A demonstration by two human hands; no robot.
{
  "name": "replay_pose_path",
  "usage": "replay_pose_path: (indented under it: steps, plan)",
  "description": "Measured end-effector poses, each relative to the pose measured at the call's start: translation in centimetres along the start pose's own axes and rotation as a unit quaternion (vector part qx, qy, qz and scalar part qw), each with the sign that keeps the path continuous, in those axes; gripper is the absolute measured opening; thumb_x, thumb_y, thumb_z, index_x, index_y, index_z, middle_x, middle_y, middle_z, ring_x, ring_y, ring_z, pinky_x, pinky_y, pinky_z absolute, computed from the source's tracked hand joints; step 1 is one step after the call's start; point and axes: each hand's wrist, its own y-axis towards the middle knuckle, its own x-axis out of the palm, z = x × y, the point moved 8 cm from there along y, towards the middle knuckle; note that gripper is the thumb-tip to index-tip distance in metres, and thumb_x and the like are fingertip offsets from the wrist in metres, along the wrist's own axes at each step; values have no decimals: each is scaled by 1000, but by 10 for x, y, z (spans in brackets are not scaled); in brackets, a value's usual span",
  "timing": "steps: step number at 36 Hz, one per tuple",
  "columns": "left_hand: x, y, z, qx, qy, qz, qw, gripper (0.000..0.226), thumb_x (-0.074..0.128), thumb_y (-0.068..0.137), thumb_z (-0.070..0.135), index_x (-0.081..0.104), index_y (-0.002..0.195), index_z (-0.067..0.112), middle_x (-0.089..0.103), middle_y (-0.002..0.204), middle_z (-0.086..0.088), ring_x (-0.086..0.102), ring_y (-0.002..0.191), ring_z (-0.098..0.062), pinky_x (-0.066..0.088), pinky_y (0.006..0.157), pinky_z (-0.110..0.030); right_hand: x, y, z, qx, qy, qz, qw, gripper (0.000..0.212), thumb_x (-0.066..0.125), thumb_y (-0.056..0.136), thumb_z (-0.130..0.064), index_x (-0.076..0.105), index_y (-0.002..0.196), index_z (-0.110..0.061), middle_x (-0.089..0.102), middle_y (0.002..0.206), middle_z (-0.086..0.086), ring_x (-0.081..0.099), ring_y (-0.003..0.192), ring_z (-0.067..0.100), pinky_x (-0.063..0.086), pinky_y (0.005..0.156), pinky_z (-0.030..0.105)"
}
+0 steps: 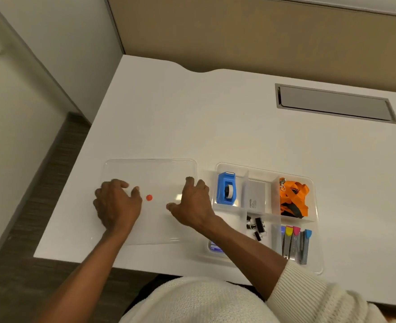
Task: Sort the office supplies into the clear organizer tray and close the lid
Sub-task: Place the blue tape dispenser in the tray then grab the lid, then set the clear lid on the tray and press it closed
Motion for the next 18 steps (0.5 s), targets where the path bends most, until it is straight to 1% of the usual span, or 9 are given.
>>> replay_pose_path:
  steps: [2,4,7,10,11,12,15,18]
  plan:
    - [1,6,-20,-30,29,-10,999,48,79,85,43,64,117,11,59,129,-19,52,124,-40,47,102,-55,16,3,2,31,18,-28,999,105,78,85,-45,13,158,-6,21,157,29,15,150,47,29,122,51]
    - [5,8,-37,-62,47,-23,997,65,77,84,51,58,126,6,53,136,-23,49,127,-43,45,103,-56,26,6,3,54,27,-41,997,113,80,82,-48,7,159,-9,14,161,30,5,152,49,25,123,56]
    - [9,6,-50,-84,52,-34,994,79,74,83,59,50,132,1,48,139,-24,47,128,-44,46,101,-58,34,5,3,73,33,-48,996,121,82,80,-48,0,160,-11,6,163,30,0,154,47,24,123,57]
    - [12,3,-52,-87,40,-45,994,84,75,83,58,46,136,-1,46,142,-24,45,131,-43,46,101,-58,35,3,4,83,36,-34,995,122,81,81,-47,-5,161,-13,-6,165,30,-4,155,46,22,124,57]
    - [12,1,-51,-83,39,-44,995,84,75,83,57,45,137,0,46,142,-23,44,131,-43,46,100,-57,36,2,4,85,41,-29,995,121,80,82,-47,-4,161,-14,-8,166,29,-2,155,45,21,124,56]
    - [12,0,-49,-78,40,-43,995,82,76,83,55,46,136,0,46,142,-23,44,131,-42,46,100,-57,36,1,5,88,46,-21,995,119,79,82,-47,-3,161,-15,-5,166,27,2,155,44,21,123,56]
    - [13,-2,-45,-68,44,-47,996,79,77,83,54,48,134,2,47,141,-22,43,131,-41,47,98,-56,34,-1,5,97,58,1,994,113,79,81,-48,5,161,-18,12,165,20,14,151,39,26,121,54]
    - [11,0,-48,-74,28,-46,996,79,81,79,54,50,133,6,47,141,-21,43,131,-40,46,99,-57,27,-1,4,111,107,25,988,105,79,79,-47,16,158,-20,28,156,15,23,146,34,29,118,47]
